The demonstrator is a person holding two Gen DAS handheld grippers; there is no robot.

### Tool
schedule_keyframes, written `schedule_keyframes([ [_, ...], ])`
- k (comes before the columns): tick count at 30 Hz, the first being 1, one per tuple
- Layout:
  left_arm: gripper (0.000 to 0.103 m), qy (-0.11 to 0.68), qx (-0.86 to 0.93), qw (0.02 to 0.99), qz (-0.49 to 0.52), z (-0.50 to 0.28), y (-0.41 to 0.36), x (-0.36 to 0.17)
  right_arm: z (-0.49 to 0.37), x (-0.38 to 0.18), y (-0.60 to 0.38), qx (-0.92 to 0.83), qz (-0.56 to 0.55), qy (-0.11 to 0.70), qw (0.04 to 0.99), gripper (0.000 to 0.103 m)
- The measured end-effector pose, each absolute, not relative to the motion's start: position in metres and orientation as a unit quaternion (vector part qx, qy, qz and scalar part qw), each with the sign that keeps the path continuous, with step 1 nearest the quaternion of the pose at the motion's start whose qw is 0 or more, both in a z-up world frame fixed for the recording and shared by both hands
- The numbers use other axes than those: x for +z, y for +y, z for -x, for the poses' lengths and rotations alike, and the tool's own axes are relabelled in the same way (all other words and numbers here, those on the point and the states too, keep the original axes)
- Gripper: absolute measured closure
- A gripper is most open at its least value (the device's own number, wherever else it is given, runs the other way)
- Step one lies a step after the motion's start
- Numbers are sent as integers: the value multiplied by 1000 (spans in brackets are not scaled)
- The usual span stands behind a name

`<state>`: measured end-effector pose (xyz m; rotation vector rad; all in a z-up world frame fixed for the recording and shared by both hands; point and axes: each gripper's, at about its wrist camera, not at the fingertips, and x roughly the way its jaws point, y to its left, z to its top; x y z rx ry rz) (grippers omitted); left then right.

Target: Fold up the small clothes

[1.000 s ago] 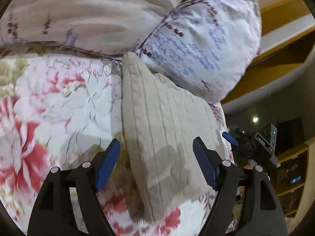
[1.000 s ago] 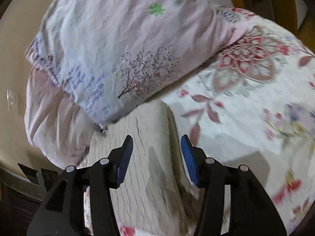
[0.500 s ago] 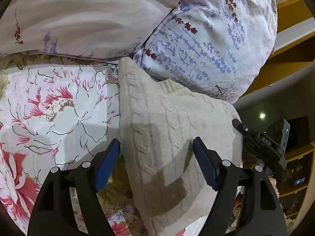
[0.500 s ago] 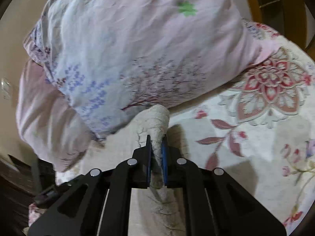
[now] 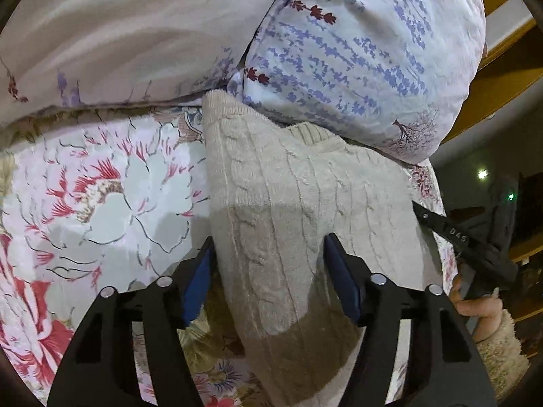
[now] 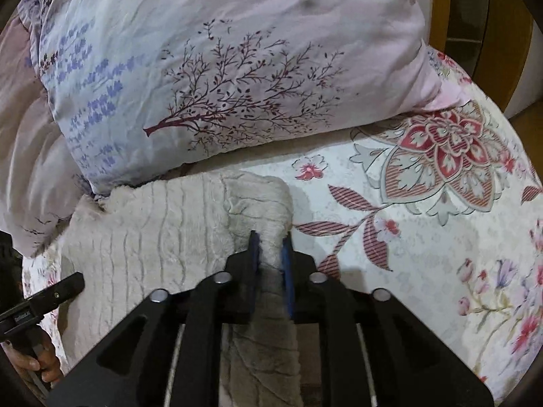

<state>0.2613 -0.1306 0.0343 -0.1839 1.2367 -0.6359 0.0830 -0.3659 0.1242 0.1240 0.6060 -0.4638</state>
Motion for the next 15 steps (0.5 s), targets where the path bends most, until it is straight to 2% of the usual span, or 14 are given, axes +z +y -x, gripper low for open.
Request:
schedule_keyframes([
  [1, 33, 567, -291, 767, 83, -261, -130, 37, -78, 127, -366, -229, -61, 290, 927, 69],
  [2, 32, 564, -289, 769, 81, -261, -132, 40, -71, 131, -365, -225, -68, 278, 931, 65],
  [8, 31, 564, -290, 769, 79, -252, -126, 47, -36, 135, -343, -168, -58, 243, 954, 66],
  [15, 25, 569, -286, 767, 82, -239, -127, 49, -6, 108, -330, -155, -21, 269, 950, 66],
])
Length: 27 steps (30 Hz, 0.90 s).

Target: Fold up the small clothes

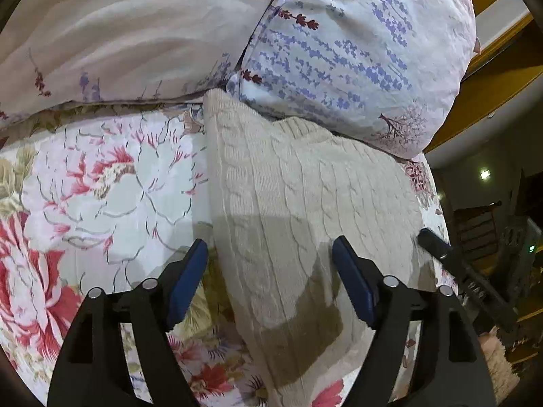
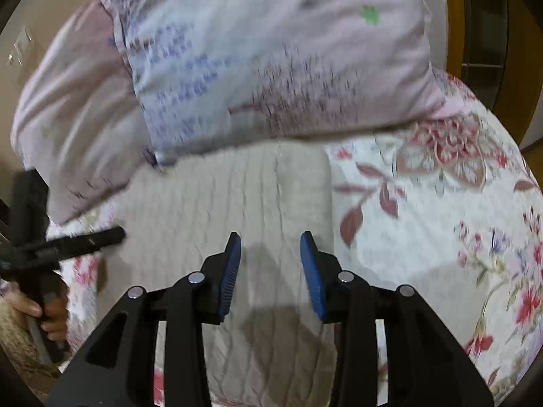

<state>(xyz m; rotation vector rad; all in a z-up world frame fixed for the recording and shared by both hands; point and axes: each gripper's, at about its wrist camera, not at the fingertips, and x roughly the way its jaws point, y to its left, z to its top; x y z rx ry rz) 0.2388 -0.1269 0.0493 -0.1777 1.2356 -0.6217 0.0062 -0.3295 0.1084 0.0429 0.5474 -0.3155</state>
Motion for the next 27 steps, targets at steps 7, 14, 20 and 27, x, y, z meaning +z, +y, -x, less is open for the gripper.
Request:
schedule_keyframes([
  [7, 21, 557, -270, 785, 29, -231, -142, 42, -15, 91, -337, -176, -13, 275, 945, 64],
  [14, 19, 564, -274, 776, 65, -235, -130, 47, -8, 113, -347, -150, -65, 271, 949, 34],
  [20, 15, 588, -303, 734, 154, -251, -116, 40, -10, 134, -386, -119, -176, 282, 936, 28],
  [27, 16, 603, -313, 712, 178, -258, -126, 26, -35, 127, -414, -69, -244, 328, 910, 28],
])
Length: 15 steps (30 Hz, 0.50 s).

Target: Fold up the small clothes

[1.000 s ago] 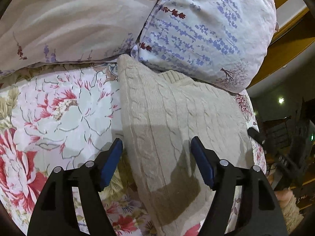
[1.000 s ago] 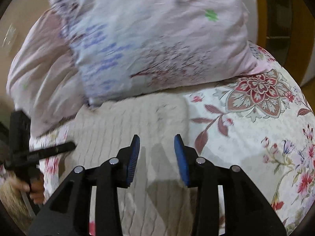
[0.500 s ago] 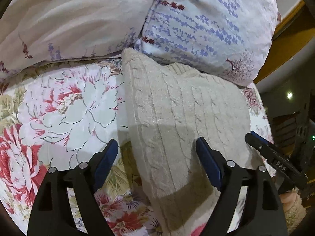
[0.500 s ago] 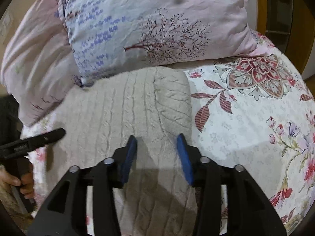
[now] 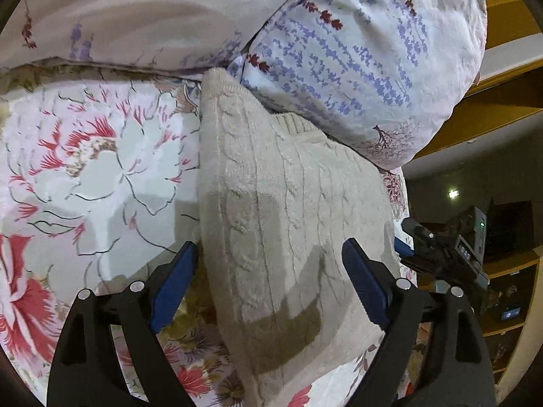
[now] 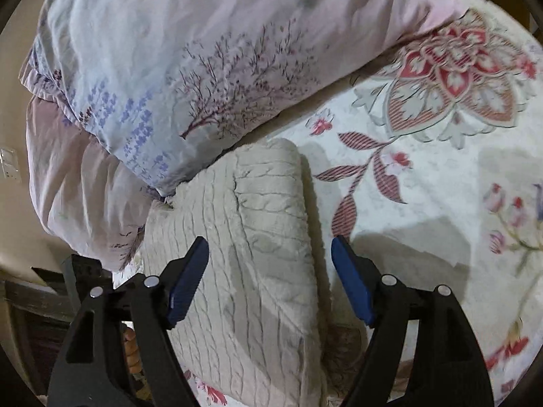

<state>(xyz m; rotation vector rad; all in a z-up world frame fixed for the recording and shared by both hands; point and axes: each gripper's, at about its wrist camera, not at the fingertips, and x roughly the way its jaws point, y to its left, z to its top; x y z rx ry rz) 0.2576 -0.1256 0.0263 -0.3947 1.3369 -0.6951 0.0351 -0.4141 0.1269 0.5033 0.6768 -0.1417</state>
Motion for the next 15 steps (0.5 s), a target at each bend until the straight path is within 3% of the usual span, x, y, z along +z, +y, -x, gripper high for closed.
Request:
schedule_keyframes([
  [5, 23, 604, -319, 706, 186, -258, -129, 19, -46, 115, -419, -43, -253, 351, 901, 29],
  [7, 26, 604, -322, 703, 195, -261, -132, 16, -48, 111, -420, -13, -264, 363, 894, 40],
  [13, 37, 606, -328, 686, 232, -268, -126, 8, -59, 97, -429, 70, -291, 398, 867, 40],
  [15, 40, 608, -326, 679, 252, -269, -121, 4, -61, 92, -436, 95, -306, 401, 858, 48],
])
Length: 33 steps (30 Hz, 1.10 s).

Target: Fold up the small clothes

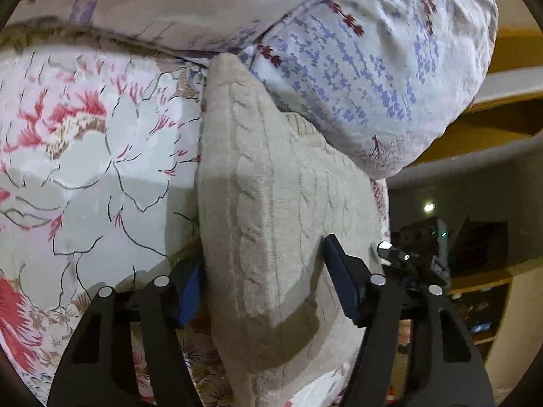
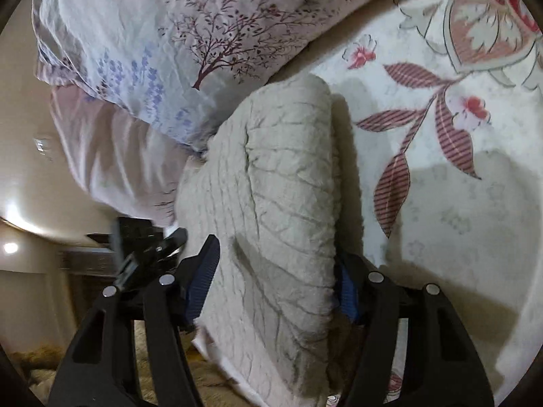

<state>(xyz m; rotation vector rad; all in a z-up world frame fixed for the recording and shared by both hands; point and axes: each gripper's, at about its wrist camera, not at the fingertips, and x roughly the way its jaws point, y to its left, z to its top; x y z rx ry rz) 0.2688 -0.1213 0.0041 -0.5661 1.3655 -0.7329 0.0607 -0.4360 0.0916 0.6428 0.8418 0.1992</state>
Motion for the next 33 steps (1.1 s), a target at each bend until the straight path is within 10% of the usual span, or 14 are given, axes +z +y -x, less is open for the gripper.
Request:
schedule_keyframes([
  [11, 66, 593, -339, 672, 287, -265, -102, 15, -48, 93, -414, 120, -316, 369, 865, 74],
  [33, 49, 569, -233, 754, 232, -252, 20, 30, -99, 59, -297, 98, -211, 407, 883, 61],
])
